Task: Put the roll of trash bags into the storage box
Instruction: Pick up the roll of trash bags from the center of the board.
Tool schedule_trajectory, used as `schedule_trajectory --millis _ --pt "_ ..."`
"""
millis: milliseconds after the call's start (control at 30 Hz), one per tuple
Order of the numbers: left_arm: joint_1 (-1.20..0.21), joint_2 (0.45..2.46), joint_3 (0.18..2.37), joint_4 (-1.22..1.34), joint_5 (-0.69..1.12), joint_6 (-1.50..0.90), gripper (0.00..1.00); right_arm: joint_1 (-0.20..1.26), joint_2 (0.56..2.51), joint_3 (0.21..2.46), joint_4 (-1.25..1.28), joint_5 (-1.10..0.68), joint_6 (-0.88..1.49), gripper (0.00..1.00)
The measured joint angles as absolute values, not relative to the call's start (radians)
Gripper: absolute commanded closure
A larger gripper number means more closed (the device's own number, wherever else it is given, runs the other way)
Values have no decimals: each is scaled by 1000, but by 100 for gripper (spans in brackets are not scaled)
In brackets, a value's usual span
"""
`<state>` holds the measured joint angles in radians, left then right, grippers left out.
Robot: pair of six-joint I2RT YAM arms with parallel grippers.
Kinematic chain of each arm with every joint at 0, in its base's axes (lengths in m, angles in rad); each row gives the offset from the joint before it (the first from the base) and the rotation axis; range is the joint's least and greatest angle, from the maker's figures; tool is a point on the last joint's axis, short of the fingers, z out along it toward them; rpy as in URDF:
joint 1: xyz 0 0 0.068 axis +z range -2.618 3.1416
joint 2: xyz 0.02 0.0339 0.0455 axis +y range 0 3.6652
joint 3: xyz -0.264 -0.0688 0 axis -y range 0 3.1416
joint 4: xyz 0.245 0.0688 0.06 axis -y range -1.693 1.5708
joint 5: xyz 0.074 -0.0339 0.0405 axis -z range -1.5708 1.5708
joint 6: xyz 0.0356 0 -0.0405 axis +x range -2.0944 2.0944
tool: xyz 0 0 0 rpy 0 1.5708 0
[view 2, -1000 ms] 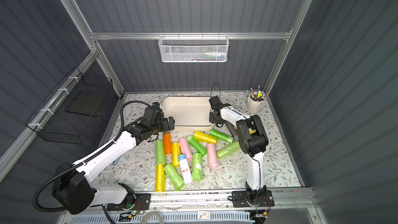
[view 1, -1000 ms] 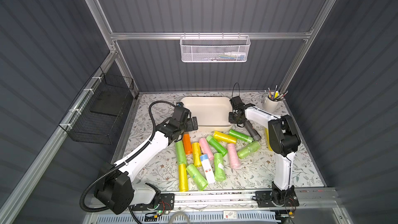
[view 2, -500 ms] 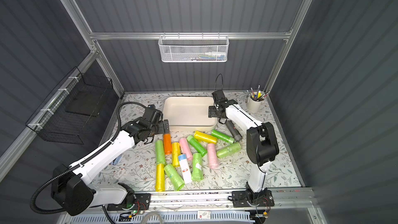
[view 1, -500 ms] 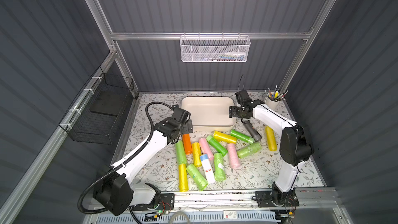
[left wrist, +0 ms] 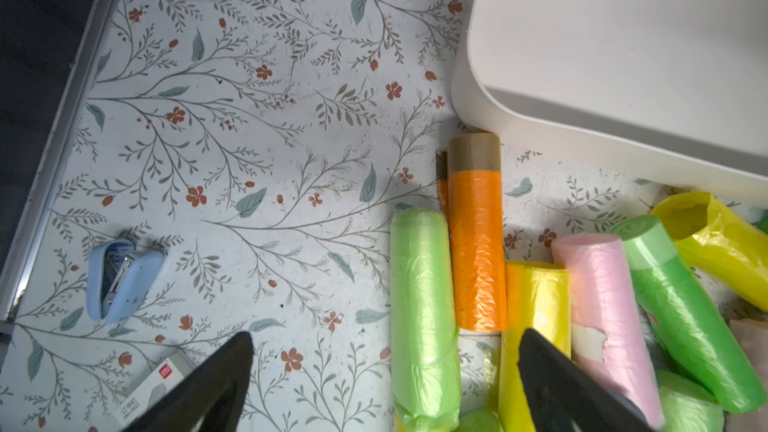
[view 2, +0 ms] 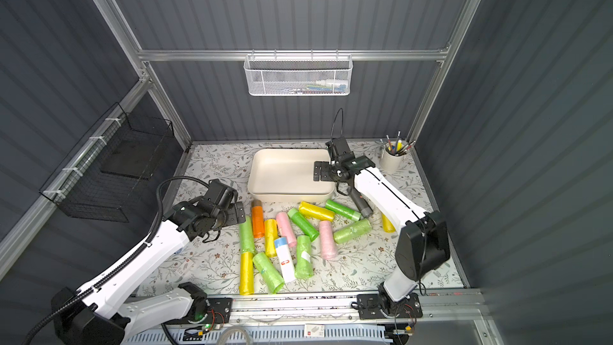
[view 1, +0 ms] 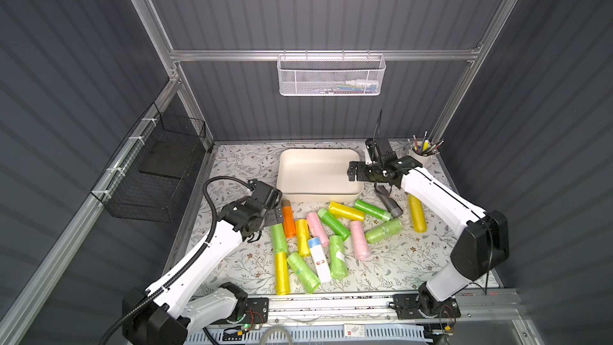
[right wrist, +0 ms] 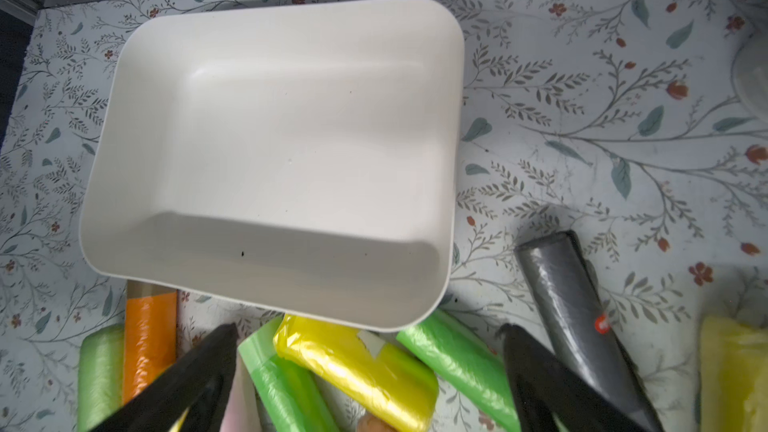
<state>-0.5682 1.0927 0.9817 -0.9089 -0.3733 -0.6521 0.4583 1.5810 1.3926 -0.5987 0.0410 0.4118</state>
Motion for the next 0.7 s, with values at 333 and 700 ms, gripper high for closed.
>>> schedule_trajectory --millis 333,700 --pt "-615 1035 924 -1030 -259 -699 0 479 1454 1225 -577 -30 469 1" --pt "-665 1076 873 -1053 -147 -729 9 480 1452 1211 -553 -51 487 1"
